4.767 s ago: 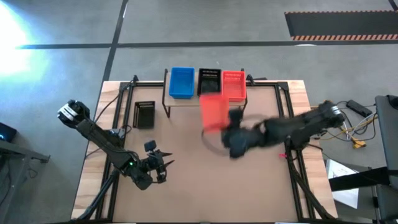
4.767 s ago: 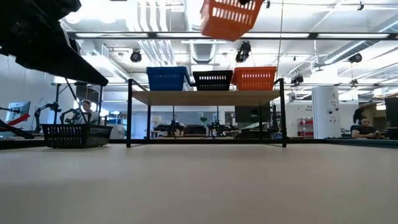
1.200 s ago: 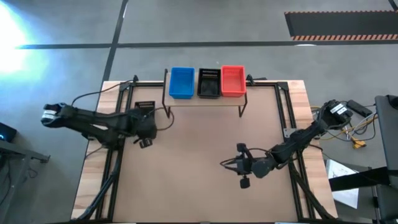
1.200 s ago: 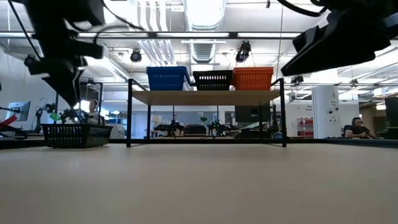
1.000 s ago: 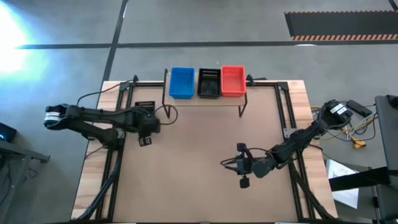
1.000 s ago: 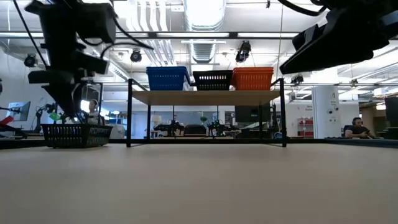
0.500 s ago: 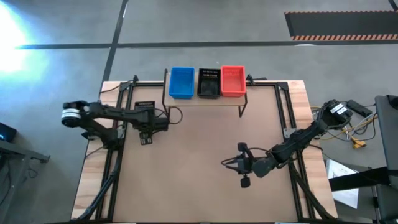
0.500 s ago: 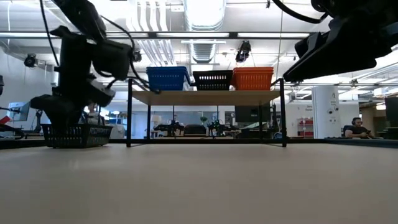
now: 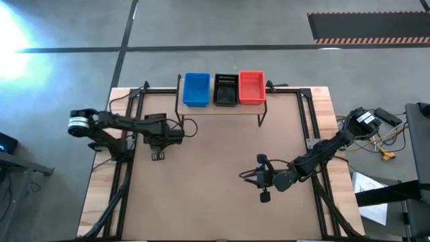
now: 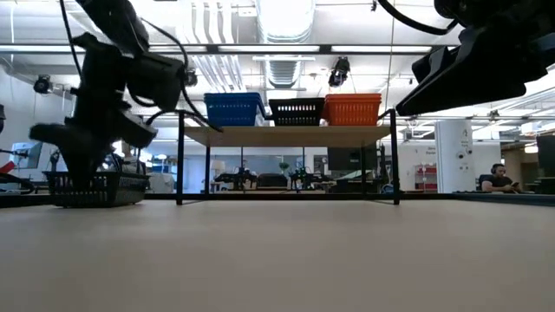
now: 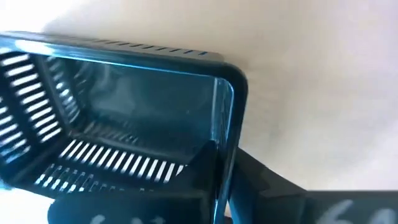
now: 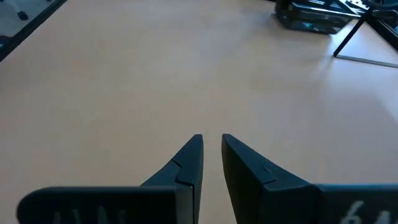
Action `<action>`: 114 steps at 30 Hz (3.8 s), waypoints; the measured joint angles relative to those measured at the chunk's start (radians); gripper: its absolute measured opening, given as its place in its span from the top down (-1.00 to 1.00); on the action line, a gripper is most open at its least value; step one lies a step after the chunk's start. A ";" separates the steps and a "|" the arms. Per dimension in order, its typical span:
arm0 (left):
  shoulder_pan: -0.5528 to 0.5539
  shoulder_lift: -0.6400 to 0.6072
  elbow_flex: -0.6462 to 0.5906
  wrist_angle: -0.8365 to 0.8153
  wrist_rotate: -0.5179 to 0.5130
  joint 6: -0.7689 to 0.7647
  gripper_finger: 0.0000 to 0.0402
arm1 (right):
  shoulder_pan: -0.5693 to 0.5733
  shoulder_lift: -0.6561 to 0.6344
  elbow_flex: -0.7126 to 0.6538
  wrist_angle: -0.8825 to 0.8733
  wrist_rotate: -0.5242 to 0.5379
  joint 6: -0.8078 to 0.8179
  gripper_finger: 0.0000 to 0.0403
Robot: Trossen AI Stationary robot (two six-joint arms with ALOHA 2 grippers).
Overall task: Stack baskets on shelf by color
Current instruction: Stack the black bin on top of the black bin on the shelf
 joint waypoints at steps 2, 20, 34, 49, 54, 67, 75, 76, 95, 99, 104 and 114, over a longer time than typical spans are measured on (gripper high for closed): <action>-0.024 -0.013 0.013 -0.012 0.069 -0.029 0.96 | 0.000 0.000 0.000 0.000 0.000 0.000 0.74; -0.473 -0.024 0.472 -0.054 0.441 -0.326 1.00 | 0.000 0.000 0.000 0.001 0.000 -0.001 0.74; -0.322 0.155 1.111 -0.023 0.073 0.070 1.00 | 0.000 0.000 0.000 0.007 0.017 0.000 0.74; 0.088 0.525 1.425 0.039 -0.139 0.493 1.00 | 0.000 0.000 0.000 0.023 0.018 0.035 0.74; 0.132 0.561 1.424 0.060 -0.171 0.510 1.00 | 0.000 0.000 0.000 0.023 0.018 0.035 0.74; 0.142 0.562 1.374 0.005 -0.075 0.456 1.00 | 0.000 0.000 -0.001 0.022 0.018 0.033 0.74; 0.137 0.557 1.373 -0.024 -0.074 0.454 1.00 | 0.000 0.000 -0.001 0.022 0.018 0.033 0.74; 0.136 0.556 1.373 -0.036 -0.074 0.454 1.00 | 0.000 0.000 -0.001 0.022 0.018 0.033 0.74; 0.132 0.555 1.372 -0.067 -0.029 0.490 0.85 | 0.000 0.000 -0.007 0.021 0.018 0.033 0.74; 0.133 0.555 1.373 -0.067 -0.029 0.487 0.64 | 0.000 0.000 -0.009 0.021 0.017 0.034 0.74; 0.131 0.553 1.396 -0.073 -0.054 0.484 0.43 | 0.000 0.000 -0.009 0.021 0.017 0.034 0.74; 0.127 0.528 1.378 -0.070 -0.006 0.484 0.46 | 0.000 0.000 -0.011 0.022 0.017 0.034 0.74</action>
